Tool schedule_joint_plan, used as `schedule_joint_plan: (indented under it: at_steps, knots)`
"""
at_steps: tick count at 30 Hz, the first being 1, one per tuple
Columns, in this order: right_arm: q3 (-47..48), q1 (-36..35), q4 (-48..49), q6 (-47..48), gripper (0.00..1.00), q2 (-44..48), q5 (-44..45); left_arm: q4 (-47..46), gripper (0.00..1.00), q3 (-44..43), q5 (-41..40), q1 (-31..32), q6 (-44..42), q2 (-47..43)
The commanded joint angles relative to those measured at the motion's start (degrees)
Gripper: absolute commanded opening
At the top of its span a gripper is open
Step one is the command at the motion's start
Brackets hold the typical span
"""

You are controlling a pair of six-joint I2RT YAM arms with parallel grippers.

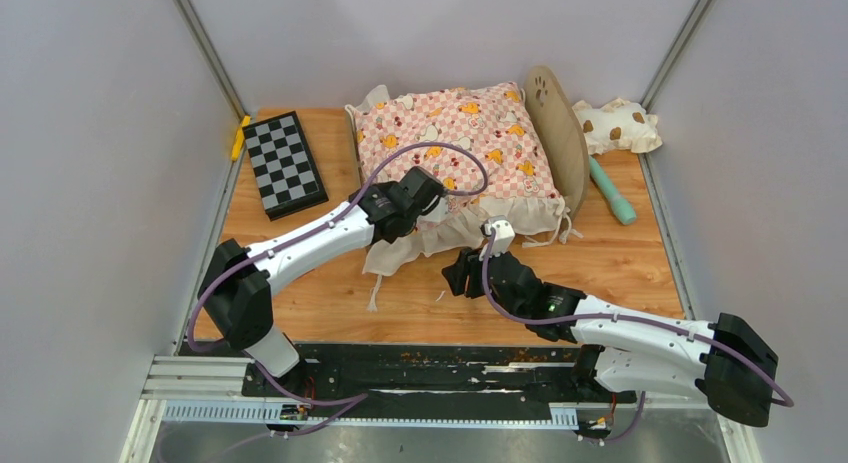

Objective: Set up the pet bed
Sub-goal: Adjust the ropes on the bed frame.

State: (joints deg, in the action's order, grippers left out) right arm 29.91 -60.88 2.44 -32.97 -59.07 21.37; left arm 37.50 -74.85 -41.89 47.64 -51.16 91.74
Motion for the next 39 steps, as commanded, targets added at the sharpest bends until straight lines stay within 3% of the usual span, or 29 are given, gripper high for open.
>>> schedule_joint_plan:
  at_steps: [1, 9, 19, 30, 39]
  knots:
    - [0.24, 0.17, 2.57, -1.23, 0.5, -0.47, -0.4, 1.96, 0.0, -4.56, -1.79, 1.08, -3.32, -0.06]
    - [0.02, 0.18, 2.49, -1.4, 0.5, -0.07, -0.57, 5.59, 0.0, -7.21, -4.67, 2.26, -5.31, 3.13]
    - [-0.2, 0.22, 2.22, -1.36, 0.5, 0.45, -0.7, 5.25, 0.01, -1.14, -2.23, 2.4, 0.02, 3.62]
    - [-0.02, 0.21, 1.45, -1.04, 0.5, 1.4, -0.49, -1.55, 0.17, 2.76, -0.93, 2.28, 4.13, 2.5]
    - [-0.46, 0.14, 0.91, -1.35, 0.5, 2.17, -0.12, -10.55, 0.38, 2.82, 1.19, 2.24, 4.15, -2.35]
